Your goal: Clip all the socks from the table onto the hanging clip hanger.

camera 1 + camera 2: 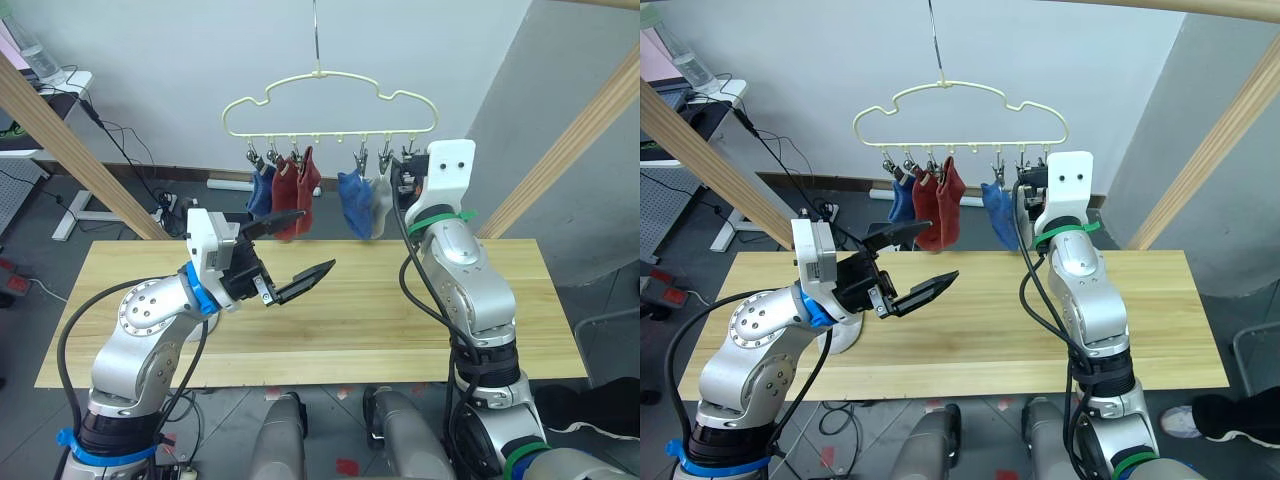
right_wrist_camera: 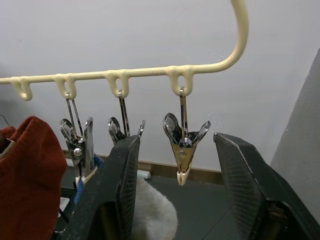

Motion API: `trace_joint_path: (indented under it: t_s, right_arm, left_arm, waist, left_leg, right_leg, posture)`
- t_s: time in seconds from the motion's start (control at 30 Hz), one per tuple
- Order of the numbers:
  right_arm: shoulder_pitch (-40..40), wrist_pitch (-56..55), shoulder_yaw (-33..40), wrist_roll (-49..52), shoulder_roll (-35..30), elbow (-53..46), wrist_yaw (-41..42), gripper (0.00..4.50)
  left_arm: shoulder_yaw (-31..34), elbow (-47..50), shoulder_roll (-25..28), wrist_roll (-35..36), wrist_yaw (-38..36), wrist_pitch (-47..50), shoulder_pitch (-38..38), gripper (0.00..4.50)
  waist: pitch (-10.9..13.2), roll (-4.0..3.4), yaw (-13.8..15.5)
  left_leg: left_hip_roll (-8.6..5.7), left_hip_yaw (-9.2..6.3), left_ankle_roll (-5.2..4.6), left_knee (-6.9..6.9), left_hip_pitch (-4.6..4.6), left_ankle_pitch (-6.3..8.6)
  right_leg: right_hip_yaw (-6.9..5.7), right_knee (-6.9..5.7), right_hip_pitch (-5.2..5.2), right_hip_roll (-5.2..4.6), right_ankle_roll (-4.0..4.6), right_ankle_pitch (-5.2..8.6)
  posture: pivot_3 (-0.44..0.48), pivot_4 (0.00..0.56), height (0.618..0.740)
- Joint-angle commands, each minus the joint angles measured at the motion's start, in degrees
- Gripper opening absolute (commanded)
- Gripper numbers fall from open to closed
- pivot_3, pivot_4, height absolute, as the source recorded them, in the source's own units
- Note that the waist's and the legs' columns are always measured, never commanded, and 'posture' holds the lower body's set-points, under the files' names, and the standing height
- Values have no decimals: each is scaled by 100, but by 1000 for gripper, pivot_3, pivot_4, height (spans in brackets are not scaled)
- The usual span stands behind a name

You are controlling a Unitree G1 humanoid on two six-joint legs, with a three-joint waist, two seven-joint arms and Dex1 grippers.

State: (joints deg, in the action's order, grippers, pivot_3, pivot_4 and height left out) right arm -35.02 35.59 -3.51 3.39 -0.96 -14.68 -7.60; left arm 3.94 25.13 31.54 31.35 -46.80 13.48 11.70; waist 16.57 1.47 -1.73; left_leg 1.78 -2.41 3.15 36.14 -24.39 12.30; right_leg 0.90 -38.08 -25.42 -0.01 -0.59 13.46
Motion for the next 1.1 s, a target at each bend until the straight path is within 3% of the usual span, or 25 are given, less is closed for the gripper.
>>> trace_joint_path:
  t_s: [0.03, 0.97, 1.07, 1.1]
  right_arm:
    - [-181, -156, 43, -99, 48, -26, 13, 2455]
    - [-671, -441, 209, -401, 339, 746, -94, 2455]
    - [-701, -461, 223, -410, 380, 770, -85, 1937]
    - [-711, -472, 227, -409, 387, 781, -78, 1547]
  left_arm:
    - [0, 278, -34, 13, 46, -74, -10, 4500]
    - [-98, 277, -75, -9, 151, -49, 41, 4500]
    - [-102, 287, -76, -16, 163, -51, 35, 4500]
    - [-104, 291, -78, -17, 168, -52, 32, 4500]
  waist:
    - [0, 0, 0]
    - [0, 0, 2]
    - [0, 0, 3]
    - [0, 0, 3]
  left_leg:
    - [0, 0, 0, 0, 0, 0]
    - [0, 0, 0, 1, 2, 0]
    - [0, 0, 0, 1, 2, 0]
    - [0, 0, 0, 1, 2, 0]
  right_leg:
    - [0, 0, 0, 0, 0, 0]
    - [-2, -5, 1, -1, 11, -7]
    - [-1, -5, 1, -1, 20, -12]
    - [-2, -5, 1, -1, 20, -12]
  posture:
    - [26, 275, 740]
    - [30, 280, 740]
    - [32, 280, 740]
    - [34, 280, 740]
